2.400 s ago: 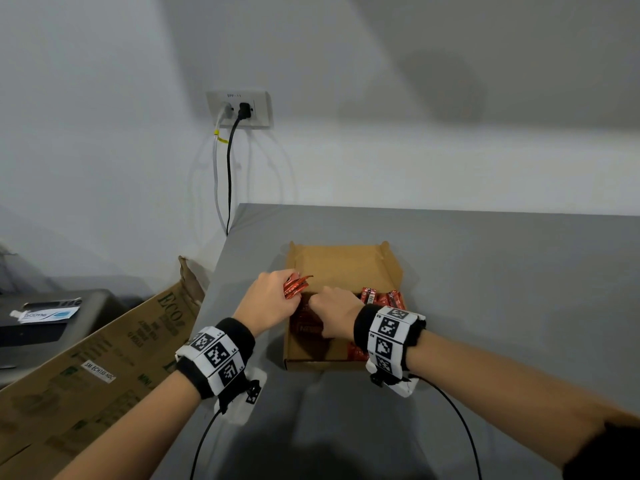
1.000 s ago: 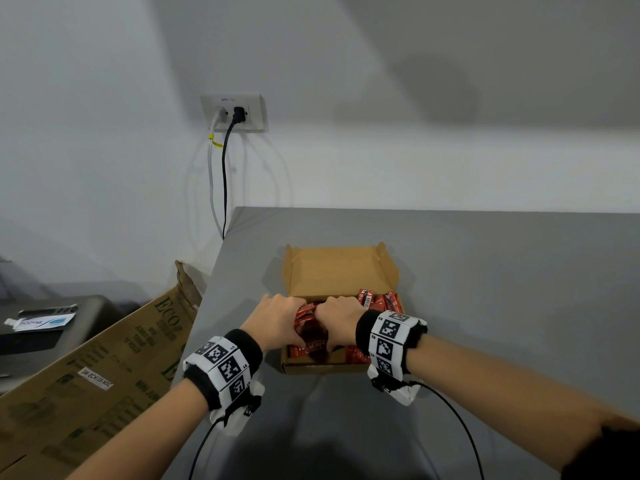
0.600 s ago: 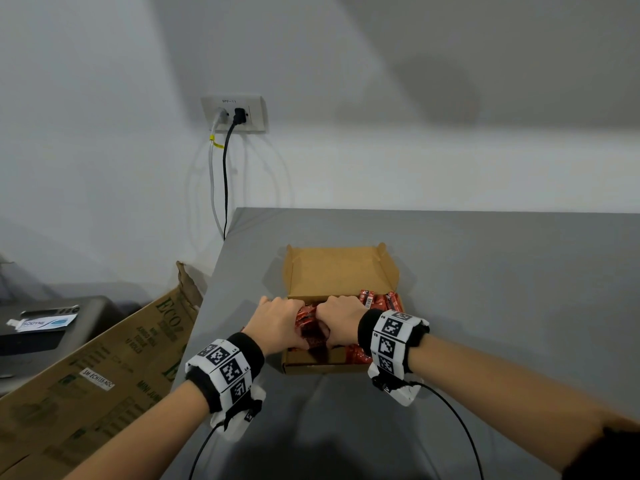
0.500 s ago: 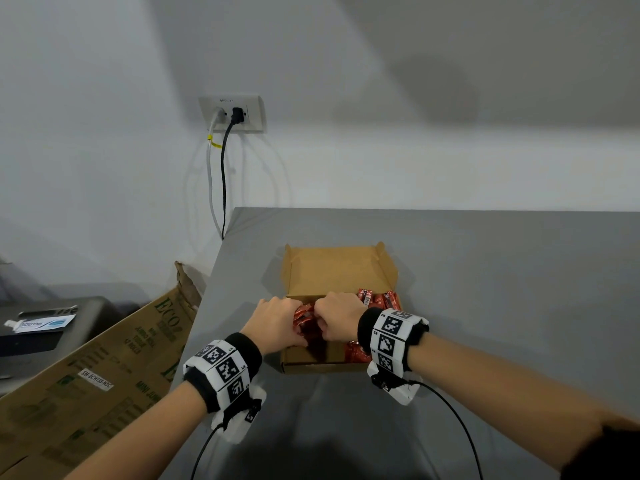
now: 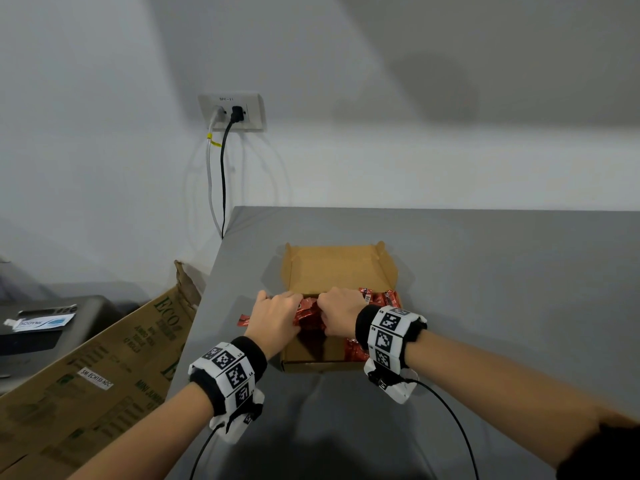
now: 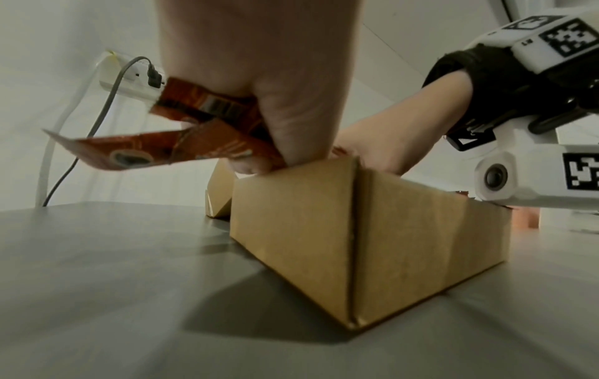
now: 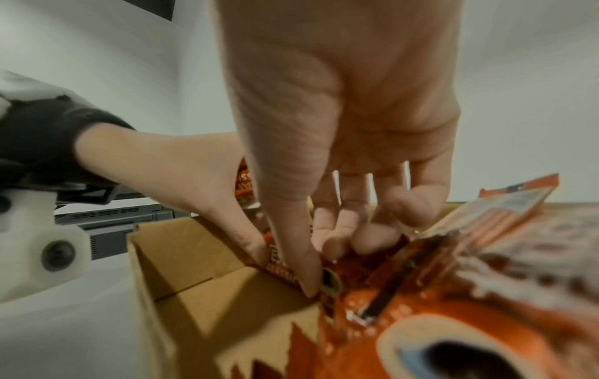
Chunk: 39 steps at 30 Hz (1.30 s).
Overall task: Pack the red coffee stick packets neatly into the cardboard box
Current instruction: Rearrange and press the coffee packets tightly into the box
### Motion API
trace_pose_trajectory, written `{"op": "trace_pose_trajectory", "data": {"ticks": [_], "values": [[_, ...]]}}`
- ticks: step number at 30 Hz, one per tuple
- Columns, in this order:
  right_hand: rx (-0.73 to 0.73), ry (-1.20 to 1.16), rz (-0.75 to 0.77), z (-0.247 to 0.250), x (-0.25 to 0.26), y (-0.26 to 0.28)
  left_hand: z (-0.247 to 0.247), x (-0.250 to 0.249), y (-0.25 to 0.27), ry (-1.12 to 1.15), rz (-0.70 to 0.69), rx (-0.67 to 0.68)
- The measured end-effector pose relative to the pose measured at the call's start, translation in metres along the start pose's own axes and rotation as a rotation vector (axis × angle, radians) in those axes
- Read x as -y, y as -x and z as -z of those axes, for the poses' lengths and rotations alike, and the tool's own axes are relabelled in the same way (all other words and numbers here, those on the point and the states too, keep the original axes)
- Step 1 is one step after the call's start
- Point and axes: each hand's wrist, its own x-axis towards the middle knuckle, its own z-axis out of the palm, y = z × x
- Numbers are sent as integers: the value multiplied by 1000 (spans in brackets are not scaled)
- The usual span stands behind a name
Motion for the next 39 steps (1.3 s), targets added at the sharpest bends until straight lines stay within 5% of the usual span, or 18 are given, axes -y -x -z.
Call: {"op": "trace_pose_trajectory", "data": {"ticks": [39], "values": [[-37,73,-19,1,0,0,-13,7,-7,-46,28,64]]}}
